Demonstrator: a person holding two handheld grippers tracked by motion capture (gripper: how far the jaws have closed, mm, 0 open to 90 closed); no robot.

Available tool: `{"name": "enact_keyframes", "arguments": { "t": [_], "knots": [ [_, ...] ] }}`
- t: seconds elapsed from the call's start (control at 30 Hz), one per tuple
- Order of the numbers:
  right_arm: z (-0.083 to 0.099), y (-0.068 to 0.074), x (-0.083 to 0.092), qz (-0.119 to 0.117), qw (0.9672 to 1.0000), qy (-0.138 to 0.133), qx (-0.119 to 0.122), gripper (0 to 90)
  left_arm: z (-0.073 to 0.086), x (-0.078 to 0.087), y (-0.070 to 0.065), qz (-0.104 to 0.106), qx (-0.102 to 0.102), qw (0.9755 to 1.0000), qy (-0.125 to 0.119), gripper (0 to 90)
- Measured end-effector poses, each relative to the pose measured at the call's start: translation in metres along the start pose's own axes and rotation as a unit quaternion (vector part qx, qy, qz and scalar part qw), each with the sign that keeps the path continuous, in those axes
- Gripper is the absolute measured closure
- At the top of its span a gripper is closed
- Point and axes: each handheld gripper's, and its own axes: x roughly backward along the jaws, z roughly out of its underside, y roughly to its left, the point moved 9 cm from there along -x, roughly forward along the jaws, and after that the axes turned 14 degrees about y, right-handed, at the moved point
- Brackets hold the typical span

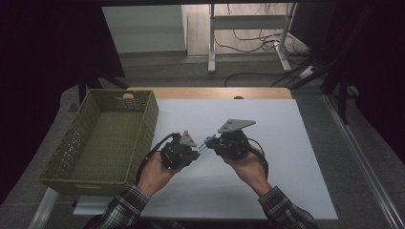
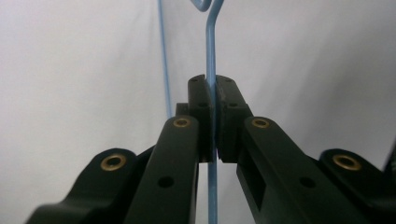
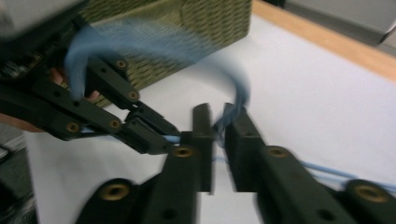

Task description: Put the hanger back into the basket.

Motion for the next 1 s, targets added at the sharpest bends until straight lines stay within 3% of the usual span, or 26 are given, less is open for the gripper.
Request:
{"name": "enact_keyframes", "arguments": {
  "t": [0.03, 0.1, 0.17, 0.33, 0.47, 0.67, 0.7, 1.0],
  "knots": [
    [-0.002, -0.004, 0.006, 0.015, 0.9998, -0.012, -0.002, 63.2, -0.001, 0.006, 0.002, 0.017, 0.009, 0.9998, -0.009, 87.5],
    [-0.002, -0.005, 0.009, 0.016, 0.9997, -0.015, -0.003, 62.6, -0.001, 0.009, 0.004, 0.023, 0.012, 0.9996, -0.012, 87.6],
    [-0.001, -0.008, 0.017, 0.016, 0.9996, -0.024, -0.006, 56.6, -0.002, 0.015, 0.007, 0.042, 0.021, 0.9987, -0.021, 87.5],
    [0.003, -0.010, 0.032, 0.018, 0.9993, -0.033, -0.006, 49.8, -0.001, 0.029, 0.019, 0.058, 0.046, 0.9966, -0.036, 87.5],
    [0.012, -0.014, 0.041, 0.022, 0.9993, -0.028, -0.008, 45.7, 0.000, 0.046, 0.028, 0.059, 0.060, 0.9952, -0.050, 87.5],
    [0.033, -0.022, 0.049, 0.016, 0.9992, -0.023, -0.030, 47.1, 0.003, 0.083, 0.047, 0.035, 0.074, 0.9942, -0.069, 87.5],
    [0.041, -0.026, 0.048, 0.018, 0.9991, -0.017, -0.034, 43.7, 0.005, 0.096, 0.054, 0.029, 0.082, 0.9931, -0.079, 87.5],
    [0.064, -0.036, 0.047, 0.020, 0.9983, -0.003, -0.055, 32.0, 0.028, 0.136, 0.088, -0.005, 0.106, 0.9883, -0.109, 87.5]
  ]
}}
